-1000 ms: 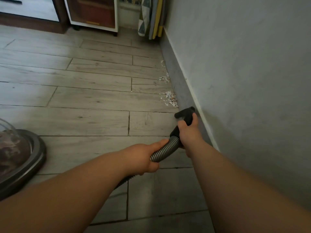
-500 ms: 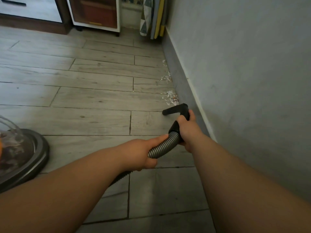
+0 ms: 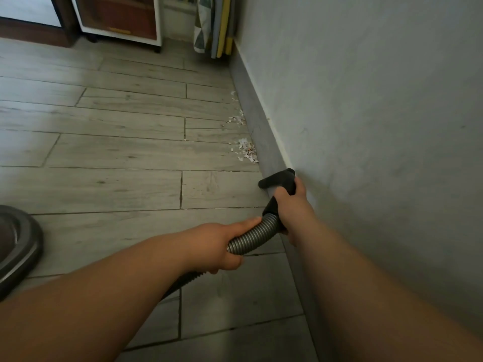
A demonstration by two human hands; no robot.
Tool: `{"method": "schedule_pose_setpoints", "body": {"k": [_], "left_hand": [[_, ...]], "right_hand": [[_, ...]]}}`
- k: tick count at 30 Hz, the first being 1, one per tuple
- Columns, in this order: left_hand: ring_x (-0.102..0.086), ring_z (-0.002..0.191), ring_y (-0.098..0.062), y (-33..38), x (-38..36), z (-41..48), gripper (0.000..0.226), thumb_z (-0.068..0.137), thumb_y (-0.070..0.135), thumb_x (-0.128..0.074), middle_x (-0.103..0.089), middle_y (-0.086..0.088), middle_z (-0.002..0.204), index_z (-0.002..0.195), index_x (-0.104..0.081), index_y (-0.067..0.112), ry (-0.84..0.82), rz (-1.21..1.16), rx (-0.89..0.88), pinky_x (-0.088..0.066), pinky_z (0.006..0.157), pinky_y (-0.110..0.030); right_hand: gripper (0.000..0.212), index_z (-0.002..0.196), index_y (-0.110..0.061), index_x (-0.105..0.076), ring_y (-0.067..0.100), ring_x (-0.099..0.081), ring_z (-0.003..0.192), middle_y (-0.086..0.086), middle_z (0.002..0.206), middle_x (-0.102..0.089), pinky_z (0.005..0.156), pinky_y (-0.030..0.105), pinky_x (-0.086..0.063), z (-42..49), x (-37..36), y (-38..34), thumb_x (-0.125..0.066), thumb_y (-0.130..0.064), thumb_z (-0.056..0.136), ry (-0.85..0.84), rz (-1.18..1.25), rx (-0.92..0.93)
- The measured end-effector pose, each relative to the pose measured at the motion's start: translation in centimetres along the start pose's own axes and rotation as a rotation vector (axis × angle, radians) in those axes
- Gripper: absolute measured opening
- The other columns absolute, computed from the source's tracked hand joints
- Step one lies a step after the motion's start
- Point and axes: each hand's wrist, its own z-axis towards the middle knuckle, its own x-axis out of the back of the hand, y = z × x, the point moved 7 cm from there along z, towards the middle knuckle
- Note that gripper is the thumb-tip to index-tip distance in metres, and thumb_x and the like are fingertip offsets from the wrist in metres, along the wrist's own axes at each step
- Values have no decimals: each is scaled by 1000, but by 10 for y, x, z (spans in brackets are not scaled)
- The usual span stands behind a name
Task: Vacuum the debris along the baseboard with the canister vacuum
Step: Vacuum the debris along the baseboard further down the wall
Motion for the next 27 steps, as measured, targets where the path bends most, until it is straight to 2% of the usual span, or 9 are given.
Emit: {"method": "schedule_pose_setpoints", "body": {"k": [4, 8, 14, 17, 19, 21, 24, 27], "left_hand": [[-64, 68, -9, -9, 3, 1, 86, 90, 38, -59, -49, 4, 109, 135, 8, 69, 13, 17, 32, -54, 62, -18], [-63, 68, -9, -13, 9, 6, 86, 91, 37, -59, -49, 6, 102, 137, 6, 67, 26, -5, 59, -52, 59, -16], [-63, 72, -12, -14, 13, 17, 86, 91, 35, -60, -51, 1, 111, 141, 4, 62, 40, -44, 84, -55, 63, -20], [-65, 74, -14, -18, 14, 24, 86, 90, 35, -60, -51, 0, 113, 139, 4, 64, 40, -55, 95, -57, 65, -22], [-64, 75, -14, -20, 13, 26, 85, 91, 35, -60, -51, 0, 112, 139, 5, 64, 35, -67, 100, -56, 63, -21], [-63, 75, -15, -24, 13, 28, 86, 91, 33, -59, -51, -1, 113, 138, 5, 65, 30, -83, 116, -55, 60, -20], [-63, 74, -14, -28, 18, 33, 86, 92, 32, -59, -50, -1, 114, 138, 5, 65, 34, -104, 123, -53, 55, -17], [-61, 70, -10, -31, 21, 38, 86, 92, 32, -59, -48, 1, 114, 139, 5, 63, 40, -113, 119, -51, 54, -14]], "right_hand": [[69, 152, -47, -8, 33, -57, 99, 11, 137, -43, 80, 53, -57, 1, -10, -2, -48, -30, 98, -6, 0, 2], [69, 152, -48, -6, 35, -56, 100, 12, 135, -44, 83, 56, -55, 7, -17, -10, -47, -30, 99, -7, -5, -12], [69, 152, -47, -6, 31, -55, 89, 11, 133, -42, 79, 55, -56, 18, -23, -22, -46, -27, 100, -41, -13, 9], [69, 152, -48, -7, 33, -57, 95, 8, 126, -43, 81, 57, -56, 25, -27, -22, -47, -28, 99, -41, -22, 24], [70, 152, -47, -7, 32, -57, 93, 6, 118, -41, 81, 56, -56, 27, -28, -23, -47, -27, 98, -44, -25, 35], [70, 152, -46, -7, 27, -55, 83, 4, 114, -39, 81, 55, -56, 31, -31, -25, -47, -25, 99, -51, -34, 52], [70, 153, -45, -5, 22, -50, 73, 4, 111, -38, 78, 50, -57, 37, -33, -30, -46, -25, 99, -52, -77, 69], [70, 153, -45, -4, 22, -50, 72, 5, 111, -38, 75, 48, -58, 43, -37, -35, -45, -26, 99, -56, -111, 72]]}}
